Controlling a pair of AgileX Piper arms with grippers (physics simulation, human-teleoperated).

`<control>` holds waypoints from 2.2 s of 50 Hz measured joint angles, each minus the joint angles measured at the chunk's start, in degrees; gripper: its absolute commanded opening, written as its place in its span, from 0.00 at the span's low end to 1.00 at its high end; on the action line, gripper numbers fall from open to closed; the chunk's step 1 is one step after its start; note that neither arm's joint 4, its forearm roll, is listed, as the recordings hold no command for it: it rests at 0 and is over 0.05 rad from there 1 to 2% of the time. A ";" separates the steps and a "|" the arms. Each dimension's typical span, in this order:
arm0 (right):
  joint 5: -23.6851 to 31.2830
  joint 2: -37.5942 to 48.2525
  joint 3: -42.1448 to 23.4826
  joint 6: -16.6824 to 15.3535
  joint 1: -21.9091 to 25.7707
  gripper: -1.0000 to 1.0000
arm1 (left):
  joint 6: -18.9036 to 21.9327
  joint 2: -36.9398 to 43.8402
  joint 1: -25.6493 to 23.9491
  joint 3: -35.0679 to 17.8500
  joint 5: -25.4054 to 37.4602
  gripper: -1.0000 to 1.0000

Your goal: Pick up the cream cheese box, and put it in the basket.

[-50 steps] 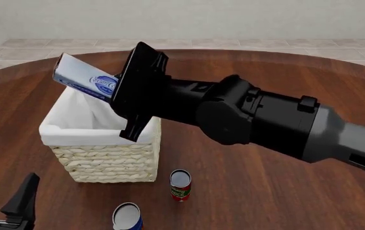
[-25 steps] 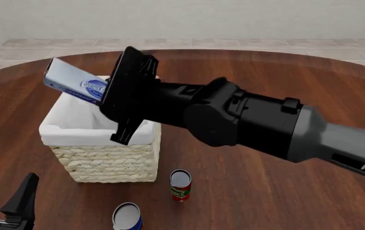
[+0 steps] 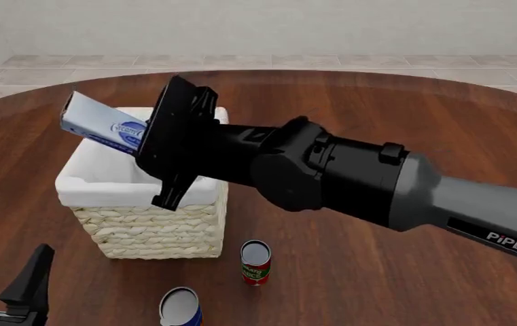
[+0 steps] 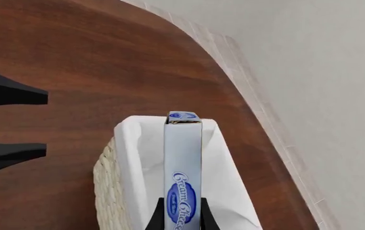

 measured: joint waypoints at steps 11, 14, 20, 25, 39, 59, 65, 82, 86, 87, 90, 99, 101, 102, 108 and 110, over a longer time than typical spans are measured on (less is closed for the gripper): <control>-0.21 0.90 -0.25 0.21 -0.09 0.00 | -0.03 0.00 0.00 -0.02 -0.05 1.00; -0.23 1.20 -0.43 0.27 -0.15 0.00 | -0.04 0.00 0.01 -0.03 -0.06 1.00; -0.28 1.82 -0.79 0.39 -0.24 0.00 | -0.09 0.00 0.05 -0.03 -0.10 1.00; -0.35 2.32 -1.05 0.50 -0.30 0.00 | -0.13 0.00 0.09 -0.03 -0.15 1.00; -0.43 3.50 -1.68 0.75 -0.38 0.00 | -0.29 0.00 0.15 -0.04 -0.24 1.00; -0.55 4.73 -2.39 0.81 -0.89 1.00 | -0.49 0.00 0.15 -0.06 -0.17 1.00; -0.75 4.78 -2.66 0.89 -1.12 1.00 | -0.54 0.00 0.12 -0.06 -0.11 1.00; -0.86 4.68 -3.24 0.81 -1.45 1.00 | -0.65 0.00 0.09 -0.16 -0.02 1.00; -0.85 4.64 -3.37 0.76 -1.49 1.00 | -0.66 0.00 0.10 -0.17 -0.01 1.00; -0.84 4.63 -3.40 0.76 -1.50 1.00 | -0.66 0.00 0.10 -0.17 -0.01 1.00; -0.80 4.56 -3.49 0.74 -1.52 1.00 | -0.66 0.00 0.11 -0.18 -0.01 1.00; -0.69 4.02 -3.61 0.64 -1.57 1.00 | -0.60 0.00 0.13 -0.16 -0.04 1.00; -0.64 3.87 -3.66 0.61 -1.58 1.00 | -0.59 0.00 0.13 -0.15 -0.04 1.00; -0.62 3.78 -3.68 0.58 -1.59 1.00 | -0.59 0.00 0.13 -0.14 -0.05 1.00; -0.45 3.22 -3.83 0.41 -1.59 1.00 | -0.54 0.00 0.15 -0.11 -0.05 1.00; -0.40 3.02 -3.86 0.35 -1.59 1.00 | -0.53 0.00 0.16 -0.10 -0.05 1.00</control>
